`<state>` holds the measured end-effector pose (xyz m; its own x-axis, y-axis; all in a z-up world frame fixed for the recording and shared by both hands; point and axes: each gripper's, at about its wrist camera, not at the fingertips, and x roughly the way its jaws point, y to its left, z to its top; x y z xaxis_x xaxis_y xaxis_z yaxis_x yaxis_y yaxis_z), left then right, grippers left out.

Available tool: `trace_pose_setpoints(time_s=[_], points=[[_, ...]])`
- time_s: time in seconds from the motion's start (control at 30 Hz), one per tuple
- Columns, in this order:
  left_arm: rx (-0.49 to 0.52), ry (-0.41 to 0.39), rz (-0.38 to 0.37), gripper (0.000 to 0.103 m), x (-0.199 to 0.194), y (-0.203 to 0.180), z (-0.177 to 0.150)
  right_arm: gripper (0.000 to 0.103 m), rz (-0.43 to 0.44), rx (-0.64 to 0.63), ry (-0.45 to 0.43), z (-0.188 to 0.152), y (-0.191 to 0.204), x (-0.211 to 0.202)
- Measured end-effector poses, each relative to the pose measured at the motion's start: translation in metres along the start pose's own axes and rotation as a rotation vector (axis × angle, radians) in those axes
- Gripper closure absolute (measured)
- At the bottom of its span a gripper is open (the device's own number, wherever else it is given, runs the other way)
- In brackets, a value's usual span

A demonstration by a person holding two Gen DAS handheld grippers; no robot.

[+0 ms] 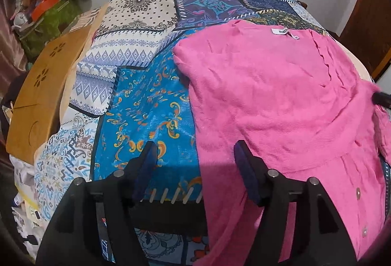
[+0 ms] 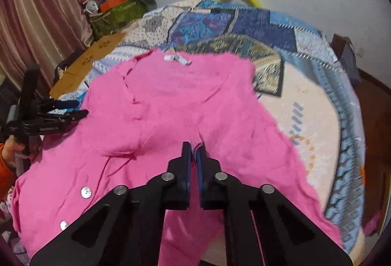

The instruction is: Fold small clothes

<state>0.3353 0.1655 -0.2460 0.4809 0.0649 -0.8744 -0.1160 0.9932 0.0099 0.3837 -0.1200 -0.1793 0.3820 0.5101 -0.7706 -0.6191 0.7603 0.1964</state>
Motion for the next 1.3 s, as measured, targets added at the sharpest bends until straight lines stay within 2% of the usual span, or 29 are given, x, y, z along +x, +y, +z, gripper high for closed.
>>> trace_pose_setpoints(time_s=[0.17,0.3,0.4,0.5,0.57,0.63,0.77,0.93,1.1,1.3], points=[[0.004,-0.001,0.012,0.035,0.0,-0.001,0.001,0.1,-0.038,0.01,-0.018,0.006,-0.006,-0.012],[0.01,-0.002,0.041,0.036,-0.006,-0.003,0.001,0.1,-0.086,0.009,0.018,-0.003,-0.006,-0.009],[-0.011,-0.009,0.012,0.036,-0.02,-0.002,-0.001,0.099,-0.106,0.028,0.037,-0.016,-0.013,-0.017],[-0.018,-0.023,-0.017,0.036,-0.039,-0.004,-0.005,0.088,-0.121,0.071,0.037,-0.03,-0.024,-0.035],[-0.004,-0.036,-0.012,0.036,-0.051,-0.01,-0.008,0.074,-0.142,0.108,0.018,-0.041,-0.034,-0.053],[0.016,-0.046,-0.005,0.036,-0.06,-0.017,-0.01,0.069,-0.153,0.136,0.003,-0.05,-0.038,-0.068],[0.044,-0.07,0.012,0.036,-0.071,-0.031,-0.01,0.069,-0.109,0.16,-0.007,-0.06,-0.032,-0.078],[0.024,-0.076,0.0,0.036,-0.07,-0.034,-0.005,0.069,-0.038,0.113,-0.018,-0.056,-0.001,-0.055],[0.044,-0.081,0.036,0.036,-0.057,-0.027,0.011,0.069,0.012,0.081,0.002,-0.044,0.025,-0.01],[0.034,-0.035,0.048,0.036,-0.015,-0.011,0.034,0.069,0.019,0.154,0.049,-0.038,0.019,0.034]])
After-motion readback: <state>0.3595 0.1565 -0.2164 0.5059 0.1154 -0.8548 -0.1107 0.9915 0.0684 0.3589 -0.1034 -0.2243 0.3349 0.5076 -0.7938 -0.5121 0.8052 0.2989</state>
